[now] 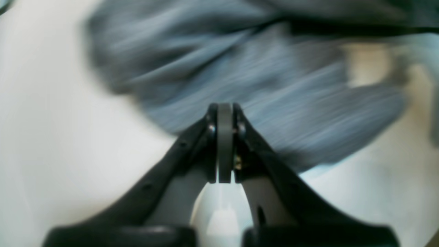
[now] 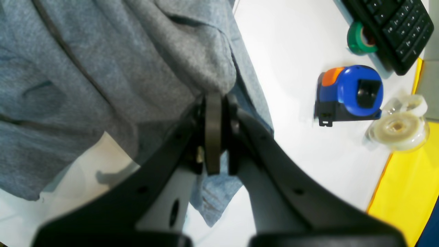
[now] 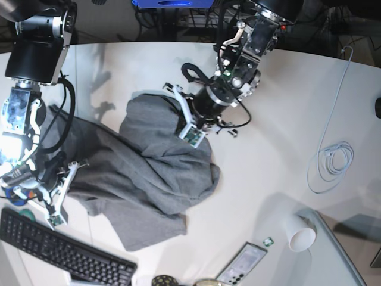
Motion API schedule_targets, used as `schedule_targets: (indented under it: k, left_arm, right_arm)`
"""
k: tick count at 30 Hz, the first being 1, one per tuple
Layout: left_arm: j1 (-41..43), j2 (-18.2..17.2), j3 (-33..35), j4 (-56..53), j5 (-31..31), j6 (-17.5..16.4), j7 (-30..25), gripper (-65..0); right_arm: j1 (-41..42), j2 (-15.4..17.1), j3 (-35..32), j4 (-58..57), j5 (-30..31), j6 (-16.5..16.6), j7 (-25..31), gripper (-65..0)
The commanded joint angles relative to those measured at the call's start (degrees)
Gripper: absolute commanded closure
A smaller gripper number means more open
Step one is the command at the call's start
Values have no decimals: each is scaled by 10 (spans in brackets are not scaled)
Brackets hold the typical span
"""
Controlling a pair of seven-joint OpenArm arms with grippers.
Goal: Layout the t-shirt on the table in an organized manner, then fold the t-shirt properly
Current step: 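Regrasp the shirt fabric with the left gripper near its middle, then grasp a shirt edge with the right gripper and pull both apart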
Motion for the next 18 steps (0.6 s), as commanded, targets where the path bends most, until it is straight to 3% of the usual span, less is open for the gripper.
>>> schedule_targets:
  k: [1,5,8,10,15,18]
  left_arm:
    - [-19,5,8,-20,4,6,-9,0]
    - [-74,20,29,-139,4,7,-13,0]
    - [-121,21,29,-209,4,8,-14,0]
    - [-154,24,27,-248,4,8,-15,0]
    - [-233,25,26,-351,4,10,-63,0]
    - [-274,27,26,-430,4,34,-95,0]
  right_arm:
    - [14,5,1,12,3,4,9,0]
    - [12,5,1,41,3,7,9,0]
    - [5,6,1,88,0,47,5,0]
    - [5,7,1,120,0,75,-30,0]
    - [-8,21,3,189,3,75,-87,0]
    - [-26,27,7,217,0,75,-105,0]
